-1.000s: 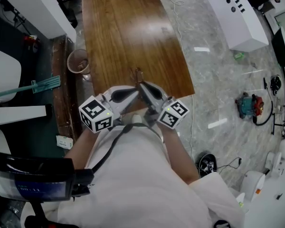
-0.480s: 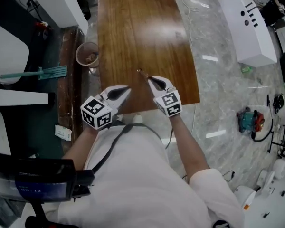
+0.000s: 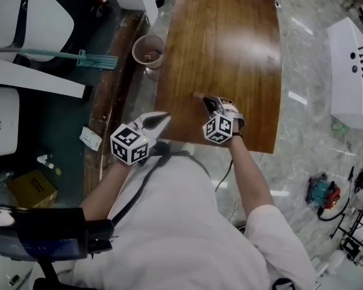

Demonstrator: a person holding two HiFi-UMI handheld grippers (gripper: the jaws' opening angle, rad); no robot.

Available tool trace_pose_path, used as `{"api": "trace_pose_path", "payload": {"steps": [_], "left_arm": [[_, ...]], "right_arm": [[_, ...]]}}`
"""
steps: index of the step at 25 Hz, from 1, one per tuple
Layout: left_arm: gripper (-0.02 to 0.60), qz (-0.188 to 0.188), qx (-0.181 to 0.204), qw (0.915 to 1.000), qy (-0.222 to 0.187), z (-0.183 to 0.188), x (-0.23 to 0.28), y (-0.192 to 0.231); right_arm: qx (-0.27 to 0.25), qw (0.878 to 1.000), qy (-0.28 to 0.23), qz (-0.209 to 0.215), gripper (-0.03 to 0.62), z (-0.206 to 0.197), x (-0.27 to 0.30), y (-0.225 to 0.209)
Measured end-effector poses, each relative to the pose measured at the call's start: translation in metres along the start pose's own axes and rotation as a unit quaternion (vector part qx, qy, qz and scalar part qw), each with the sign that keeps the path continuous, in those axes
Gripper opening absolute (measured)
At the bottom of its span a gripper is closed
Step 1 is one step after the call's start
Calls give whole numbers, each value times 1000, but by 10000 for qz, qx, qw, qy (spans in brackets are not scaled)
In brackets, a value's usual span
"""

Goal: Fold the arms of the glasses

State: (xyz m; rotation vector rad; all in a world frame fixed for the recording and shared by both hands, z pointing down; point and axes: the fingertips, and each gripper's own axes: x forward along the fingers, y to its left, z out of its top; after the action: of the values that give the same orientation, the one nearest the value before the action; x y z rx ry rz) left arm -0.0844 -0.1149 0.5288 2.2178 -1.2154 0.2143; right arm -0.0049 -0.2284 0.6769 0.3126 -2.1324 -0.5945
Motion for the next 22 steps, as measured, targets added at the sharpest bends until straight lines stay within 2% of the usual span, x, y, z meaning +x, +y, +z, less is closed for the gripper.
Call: {"api": "trace_pose_path", "payload": {"steps": [5,10,17,22], "left_arm": [[5,454,-229,9987,-11,-10,-16,22],[5,518,-330,9981,-76,-17,-22,23],[5,409,-277,9988,-45,-16,-20,18],[5,287,-180,9994,-20,-14,-19,15]], "right_arm": [[-445,9990,-105,29,34,5,25,0],[-494,9986,-120,127,38,2,34,6],[-226,9994,-78,233,104,-2,28,8],[473,9983,-73,341,138,-8,24,6]]}}
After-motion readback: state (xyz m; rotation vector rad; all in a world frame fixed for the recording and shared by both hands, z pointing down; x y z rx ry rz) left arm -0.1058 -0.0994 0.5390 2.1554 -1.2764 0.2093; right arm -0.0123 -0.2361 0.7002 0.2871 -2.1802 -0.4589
